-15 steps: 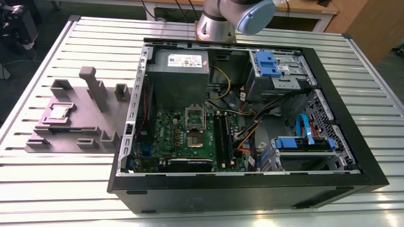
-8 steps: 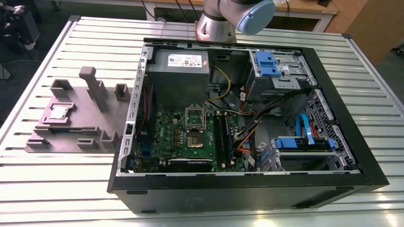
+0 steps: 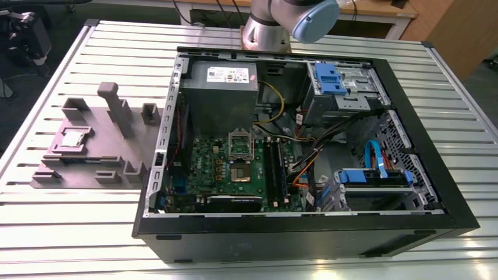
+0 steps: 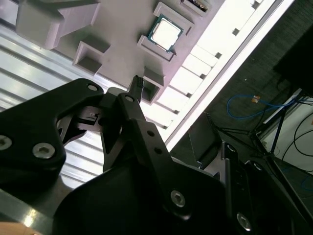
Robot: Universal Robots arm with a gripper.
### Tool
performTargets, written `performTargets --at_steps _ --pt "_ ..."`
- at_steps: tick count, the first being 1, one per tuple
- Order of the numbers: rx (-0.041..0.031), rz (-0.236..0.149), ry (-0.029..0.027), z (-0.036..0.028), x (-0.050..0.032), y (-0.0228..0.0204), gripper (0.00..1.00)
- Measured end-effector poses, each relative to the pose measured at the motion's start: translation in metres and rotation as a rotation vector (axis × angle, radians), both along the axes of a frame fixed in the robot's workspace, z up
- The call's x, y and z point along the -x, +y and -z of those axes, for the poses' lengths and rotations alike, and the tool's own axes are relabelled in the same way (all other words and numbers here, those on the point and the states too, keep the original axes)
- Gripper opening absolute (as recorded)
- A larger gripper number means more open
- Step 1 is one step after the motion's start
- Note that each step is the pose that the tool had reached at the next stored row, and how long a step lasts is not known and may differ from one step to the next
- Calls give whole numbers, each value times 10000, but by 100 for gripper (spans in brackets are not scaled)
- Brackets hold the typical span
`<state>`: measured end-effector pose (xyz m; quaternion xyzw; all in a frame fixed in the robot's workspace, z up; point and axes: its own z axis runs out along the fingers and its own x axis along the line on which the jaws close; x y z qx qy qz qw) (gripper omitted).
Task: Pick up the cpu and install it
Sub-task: 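Pick up the cpu and move it towards the insertion slot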
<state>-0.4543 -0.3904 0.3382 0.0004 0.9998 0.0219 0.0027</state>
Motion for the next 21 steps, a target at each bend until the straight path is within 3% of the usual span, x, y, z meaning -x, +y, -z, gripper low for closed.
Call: performTargets --at_steps 18,21 --pt "0 0 -4 42 -4 0 65" --pt "2 0 -1 88 -8 -3 65"
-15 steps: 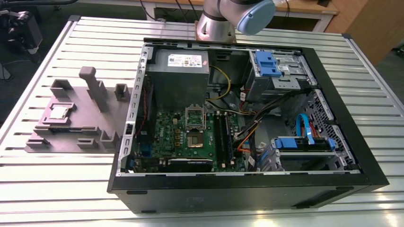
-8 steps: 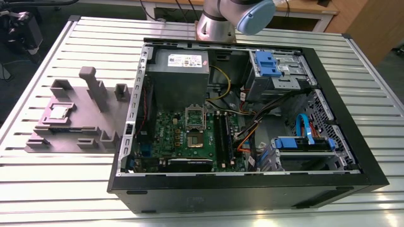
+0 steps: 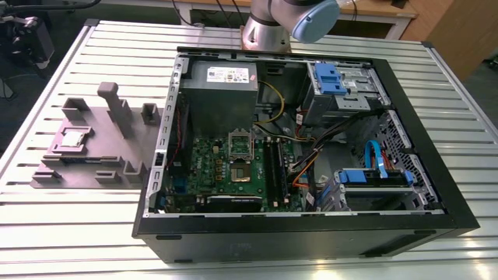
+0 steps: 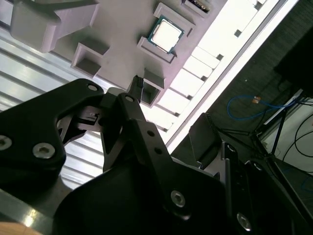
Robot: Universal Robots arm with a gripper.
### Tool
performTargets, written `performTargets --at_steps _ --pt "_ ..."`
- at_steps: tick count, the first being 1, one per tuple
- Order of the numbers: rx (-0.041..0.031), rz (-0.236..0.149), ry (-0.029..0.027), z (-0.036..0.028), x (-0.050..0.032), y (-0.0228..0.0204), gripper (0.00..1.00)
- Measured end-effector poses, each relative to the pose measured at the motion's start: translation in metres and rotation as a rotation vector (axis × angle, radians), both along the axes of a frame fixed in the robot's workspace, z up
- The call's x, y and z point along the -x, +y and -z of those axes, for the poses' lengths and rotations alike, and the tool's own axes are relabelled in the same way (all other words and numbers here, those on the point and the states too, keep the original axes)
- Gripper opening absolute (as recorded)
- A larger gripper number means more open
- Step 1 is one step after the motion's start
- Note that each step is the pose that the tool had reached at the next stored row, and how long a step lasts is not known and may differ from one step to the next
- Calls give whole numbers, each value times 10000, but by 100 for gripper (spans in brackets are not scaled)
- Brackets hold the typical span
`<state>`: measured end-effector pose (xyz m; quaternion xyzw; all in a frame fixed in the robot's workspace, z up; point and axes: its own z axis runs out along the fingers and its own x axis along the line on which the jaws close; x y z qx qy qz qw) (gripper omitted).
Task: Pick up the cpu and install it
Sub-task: 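Pick up the cpu and move it towards the insertion slot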
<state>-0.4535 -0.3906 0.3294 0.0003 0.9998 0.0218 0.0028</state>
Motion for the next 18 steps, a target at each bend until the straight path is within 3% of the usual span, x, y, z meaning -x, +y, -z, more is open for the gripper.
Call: performTargets --at_steps 6,12,18 --pt "0 -134 -1 110 -5 -38 65" --pt "0 -325 0 219 -69 -40 65" --pt "0 -385 2 326 -72 -54 65"
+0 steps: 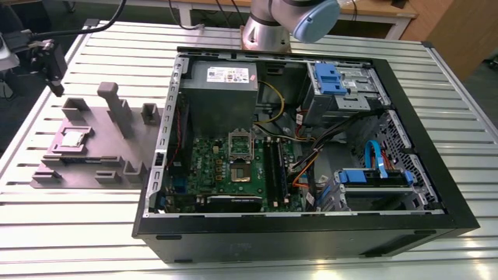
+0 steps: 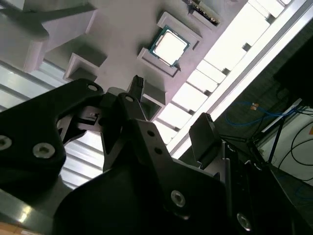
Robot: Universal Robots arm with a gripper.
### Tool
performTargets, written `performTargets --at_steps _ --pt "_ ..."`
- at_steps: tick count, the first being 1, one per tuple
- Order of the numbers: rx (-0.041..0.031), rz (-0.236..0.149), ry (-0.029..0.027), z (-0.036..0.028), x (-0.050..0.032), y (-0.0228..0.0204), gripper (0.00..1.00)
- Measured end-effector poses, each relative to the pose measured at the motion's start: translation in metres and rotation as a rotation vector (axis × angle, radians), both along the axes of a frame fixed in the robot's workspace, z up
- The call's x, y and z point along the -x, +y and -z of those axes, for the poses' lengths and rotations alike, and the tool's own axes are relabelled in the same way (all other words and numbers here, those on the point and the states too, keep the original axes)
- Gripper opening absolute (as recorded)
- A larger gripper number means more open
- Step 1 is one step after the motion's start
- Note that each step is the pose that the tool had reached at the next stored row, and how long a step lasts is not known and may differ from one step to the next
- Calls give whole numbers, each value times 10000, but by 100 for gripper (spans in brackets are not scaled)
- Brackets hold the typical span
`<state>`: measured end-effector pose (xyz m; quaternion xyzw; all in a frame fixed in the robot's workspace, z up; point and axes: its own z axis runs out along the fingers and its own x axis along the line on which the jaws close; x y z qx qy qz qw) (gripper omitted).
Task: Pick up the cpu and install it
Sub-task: 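Pick up the cpu and move it towards the insertion slot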
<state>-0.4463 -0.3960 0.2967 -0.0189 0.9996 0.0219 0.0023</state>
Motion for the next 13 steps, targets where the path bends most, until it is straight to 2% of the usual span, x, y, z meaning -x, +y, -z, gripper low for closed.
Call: performTargets --at_steps 3,13 --pt "1 44 0 55 -1 -3 65" --pt "1 140 0 214 0 -67 65"
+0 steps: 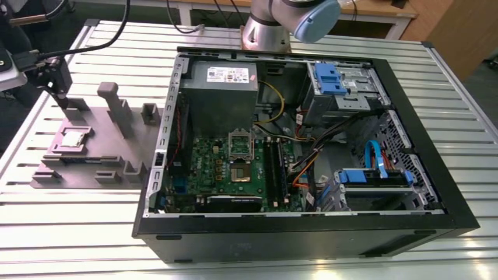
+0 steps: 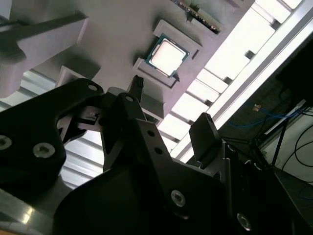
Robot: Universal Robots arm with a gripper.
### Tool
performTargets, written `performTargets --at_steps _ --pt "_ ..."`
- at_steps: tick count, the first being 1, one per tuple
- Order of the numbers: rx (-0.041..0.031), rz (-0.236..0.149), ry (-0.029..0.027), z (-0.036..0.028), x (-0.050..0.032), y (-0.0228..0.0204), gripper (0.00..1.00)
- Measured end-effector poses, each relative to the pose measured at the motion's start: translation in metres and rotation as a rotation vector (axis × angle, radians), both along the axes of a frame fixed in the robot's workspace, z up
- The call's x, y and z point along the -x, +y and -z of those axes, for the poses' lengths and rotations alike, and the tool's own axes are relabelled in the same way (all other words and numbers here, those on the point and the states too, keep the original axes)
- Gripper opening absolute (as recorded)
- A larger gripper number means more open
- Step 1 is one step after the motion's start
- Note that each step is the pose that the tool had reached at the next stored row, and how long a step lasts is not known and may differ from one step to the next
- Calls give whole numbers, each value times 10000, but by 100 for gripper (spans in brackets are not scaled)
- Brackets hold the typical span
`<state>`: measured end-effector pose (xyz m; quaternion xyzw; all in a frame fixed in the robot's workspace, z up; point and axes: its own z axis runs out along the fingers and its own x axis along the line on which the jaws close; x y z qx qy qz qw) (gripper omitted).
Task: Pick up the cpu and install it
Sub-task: 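Pick up the cpu and move it towards the insertion slot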
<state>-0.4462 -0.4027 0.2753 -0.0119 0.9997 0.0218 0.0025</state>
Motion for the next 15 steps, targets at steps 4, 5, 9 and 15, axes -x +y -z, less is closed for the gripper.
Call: performTargets --at_steps 4,5,9,15 --pt "1 1 1 1 0 0 65" --pt "0 1 1 2 -1 -1 65" --pt "0 1 1 3 0 0 65" --pt "-1 1 -1 32 -1 -1 65"
